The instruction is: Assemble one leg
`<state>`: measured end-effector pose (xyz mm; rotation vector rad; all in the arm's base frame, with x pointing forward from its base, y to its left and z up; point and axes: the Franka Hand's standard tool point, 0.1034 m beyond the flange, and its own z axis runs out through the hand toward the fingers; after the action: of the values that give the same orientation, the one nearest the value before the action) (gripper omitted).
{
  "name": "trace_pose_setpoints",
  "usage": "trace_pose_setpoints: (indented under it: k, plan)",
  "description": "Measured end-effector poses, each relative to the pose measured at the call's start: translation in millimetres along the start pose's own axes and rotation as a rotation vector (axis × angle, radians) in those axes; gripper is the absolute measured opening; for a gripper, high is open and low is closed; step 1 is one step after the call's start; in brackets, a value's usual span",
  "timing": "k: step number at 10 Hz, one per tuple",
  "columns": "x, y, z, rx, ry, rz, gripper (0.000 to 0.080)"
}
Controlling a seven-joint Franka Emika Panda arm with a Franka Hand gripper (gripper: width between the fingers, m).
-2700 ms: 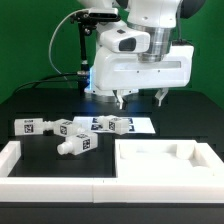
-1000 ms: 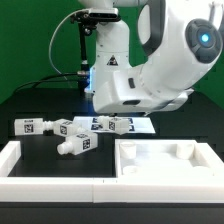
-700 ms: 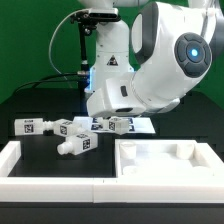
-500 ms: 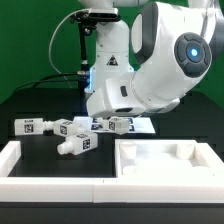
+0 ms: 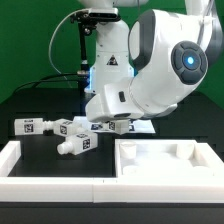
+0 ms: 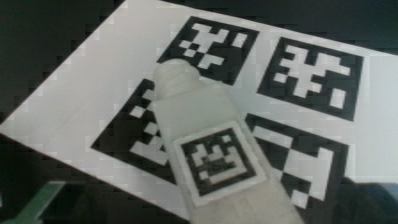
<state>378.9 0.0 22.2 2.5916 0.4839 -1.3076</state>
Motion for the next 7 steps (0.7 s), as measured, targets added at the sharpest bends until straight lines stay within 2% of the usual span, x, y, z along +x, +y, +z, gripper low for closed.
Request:
trace_pose_setpoints:
  k: [1,2,3,4,5,6,7]
  plan:
    - [-0.1,-0.1,0.5,0.0,-0.001,0.0,0.0561]
    - [0.0,-0.1,0.5,0.0,-0.001,0.0,0.0426]
    - [0.0,-0.1,0.6,0.0,-0.001,0.0,0.0426]
    - [-1.4,0.3,-0.1,0.0,-0.004,0.001,0.0274]
    - [-2.2,0.1,-0.4,0.001,-0.006,0.001,0.0217]
    - [-2.8,-0.1,0.0,0.002,-0.01,0.001,0.0217]
    - [-2.3,-0.1,-0.4,0.001,-0.005,0.0,0.0054]
